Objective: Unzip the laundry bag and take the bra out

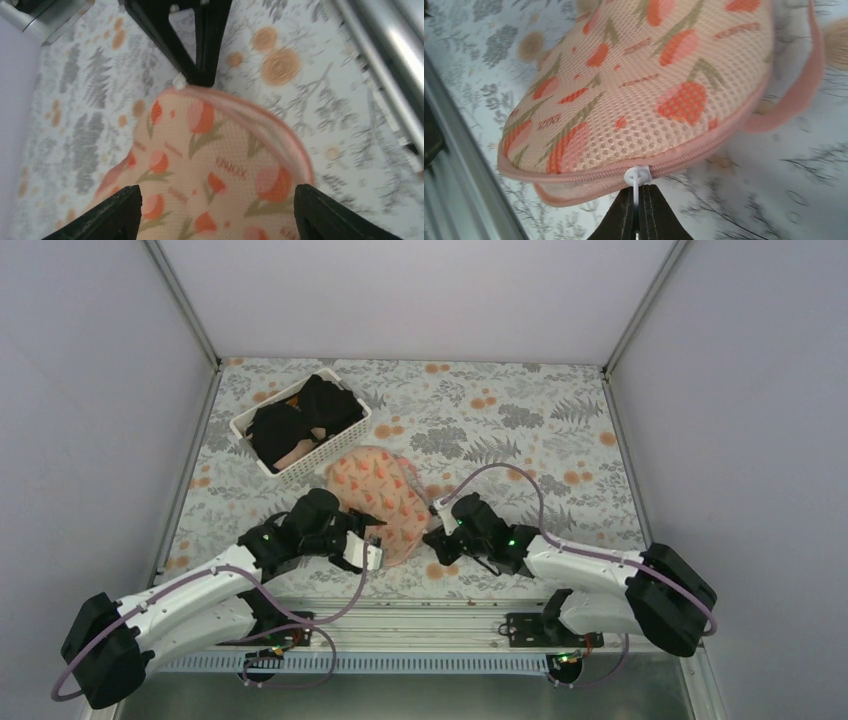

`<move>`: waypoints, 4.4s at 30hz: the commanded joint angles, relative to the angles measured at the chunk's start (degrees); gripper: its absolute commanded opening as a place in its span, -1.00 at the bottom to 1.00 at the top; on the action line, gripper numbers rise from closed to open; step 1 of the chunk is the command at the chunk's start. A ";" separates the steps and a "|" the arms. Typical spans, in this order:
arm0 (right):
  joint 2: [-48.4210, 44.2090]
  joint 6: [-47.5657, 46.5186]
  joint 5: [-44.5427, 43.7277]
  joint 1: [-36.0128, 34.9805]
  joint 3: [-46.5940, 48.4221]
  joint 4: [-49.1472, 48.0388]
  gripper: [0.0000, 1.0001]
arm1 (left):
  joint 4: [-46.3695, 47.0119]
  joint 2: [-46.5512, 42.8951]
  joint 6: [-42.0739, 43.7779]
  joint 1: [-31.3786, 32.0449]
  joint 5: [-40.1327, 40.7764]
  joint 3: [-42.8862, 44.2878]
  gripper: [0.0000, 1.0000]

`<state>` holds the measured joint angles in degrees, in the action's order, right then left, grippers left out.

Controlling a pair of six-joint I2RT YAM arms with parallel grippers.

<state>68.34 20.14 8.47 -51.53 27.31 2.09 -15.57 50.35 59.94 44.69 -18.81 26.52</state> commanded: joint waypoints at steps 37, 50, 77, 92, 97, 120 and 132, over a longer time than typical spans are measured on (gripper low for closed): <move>7.26 2.71 -2.24 -8.68 8.04 -4.61 -0.93 | -1.74 -1.63 -10.75 -0.13 6.06 -2.19 -0.95; 3.95 0.07 -0.52 4.50 2.26 -0.63 -0.93 | -5.54 -2.89 -2.51 -0.13 2.77 -1.67 -0.95; 12.42 7.87 4.07 -9.09 11.88 -11.96 -0.93 | -5.15 -3.36 -13.71 -1.44 -3.90 -0.26 0.22; 10.79 6.46 3.68 -9.66 11.77 -10.53 -0.93 | 1.81 -2.80 -11.29 -1.40 6.44 -2.70 -0.44; 7.79 6.14 0.96 -9.00 9.33 -9.30 -0.93 | 1.45 -3.05 -10.80 -1.44 7.44 -2.92 -0.94; -1.17 3.48 3.37 8.54 -0.44 -0.21 -0.93 | -0.19 -4.62 -3.80 -1.75 8.35 -6.56 -0.95; 6.32 5.98 6.27 -1.67 5.13 -7.11 -0.93 | -3.53 -5.15 -8.21 -1.66 -3.28 1.05 0.61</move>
<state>72.40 24.73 12.95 -50.39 28.88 -0.16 -18.63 46.11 55.09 43.13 -14.59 23.42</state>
